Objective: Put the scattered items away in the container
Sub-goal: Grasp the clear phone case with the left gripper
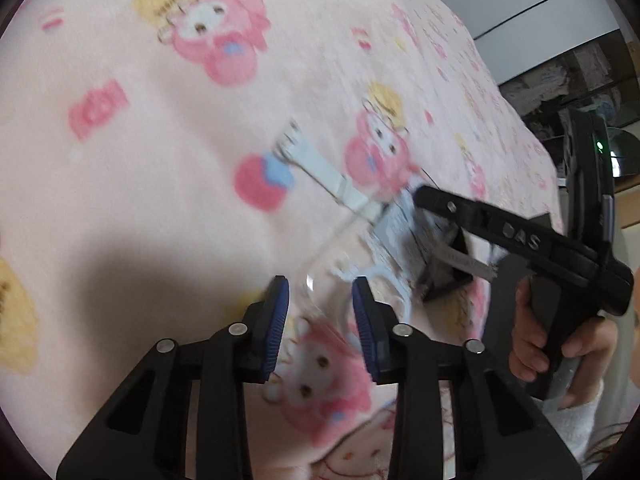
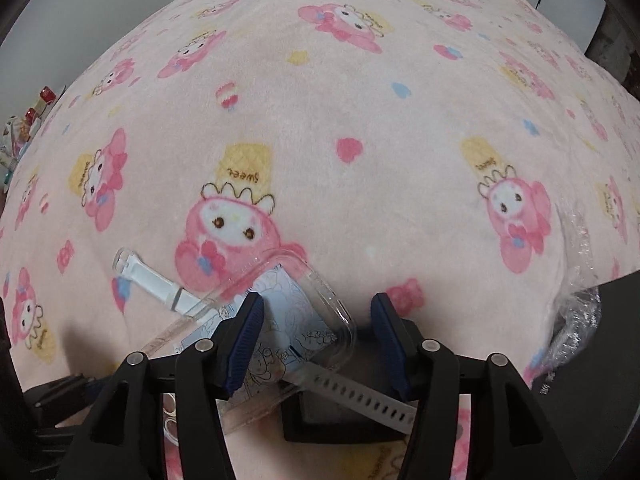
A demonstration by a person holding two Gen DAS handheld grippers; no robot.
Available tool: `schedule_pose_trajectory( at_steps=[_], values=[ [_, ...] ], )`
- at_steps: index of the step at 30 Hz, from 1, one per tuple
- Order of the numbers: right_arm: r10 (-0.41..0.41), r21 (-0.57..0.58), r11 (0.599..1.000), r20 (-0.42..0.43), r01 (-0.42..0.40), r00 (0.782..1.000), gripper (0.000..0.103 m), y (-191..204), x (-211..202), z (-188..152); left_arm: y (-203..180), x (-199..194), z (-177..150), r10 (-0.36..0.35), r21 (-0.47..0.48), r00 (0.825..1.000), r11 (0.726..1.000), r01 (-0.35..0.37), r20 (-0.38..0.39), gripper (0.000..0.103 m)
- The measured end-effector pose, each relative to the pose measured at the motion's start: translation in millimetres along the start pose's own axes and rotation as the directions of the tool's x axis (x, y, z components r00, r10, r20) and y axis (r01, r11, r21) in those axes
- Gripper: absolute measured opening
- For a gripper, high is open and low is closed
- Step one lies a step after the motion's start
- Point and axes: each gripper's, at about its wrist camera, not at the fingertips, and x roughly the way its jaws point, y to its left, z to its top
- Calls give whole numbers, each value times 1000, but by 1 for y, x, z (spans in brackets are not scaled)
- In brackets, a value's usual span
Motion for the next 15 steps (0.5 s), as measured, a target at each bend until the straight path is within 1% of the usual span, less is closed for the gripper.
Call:
schedule_pose_trajectory(
  at_steps=[1, 2, 4, 6, 8, 9, 12, 14, 15],
  values=[
    [16, 1, 1000, -7, -16, 1000, 52, -1, 1, 0, 1, 0, 0, -5, -6, 1000, 1000, 5, -3, 31],
    [30, 2, 1000, -9, -30, 1000, 52, -1, 1, 0, 2, 0, 0, -19, -14, 1000, 1000, 19, -14, 34],
    [42, -9, 999, -14, -43, 999, 52, -2, 0, -3, 0, 4, -6, -61, -2, 996, 998, 61, -66, 47],
    [48, -9, 999, -15, -48, 999, 52, -3, -3, -4, -7, 10, -14, -83, 25, 992, 996, 86, -96, 47],
    [35, 6, 999, -7, -35, 999, 52, -6, -5, -1, -12, 15, -17, -75, 38, 992, 996, 79, -102, 47],
    [19, 13, 1000, 3, -19, 1000, 52, -7, -4, 2, -12, 15, -16, -73, 28, 993, 997, 76, -95, 47],
    [17, 22, 1000, 7, -17, 1000, 52, -8, 0, 6, -3, 9, -10, -100, -22, 993, 995, 99, -66, 45],
    [52, 25, 998, -18, -52, 998, 52, -7, 4, 6, 0, 5, -6, -84, -29, 995, 996, 83, -47, 42],
    [98, 29, 995, -42, -97, 994, 54, -7, 6, 5, 1, 1, -4, -61, -23, 998, 998, 60, -31, 41]
  ],
)
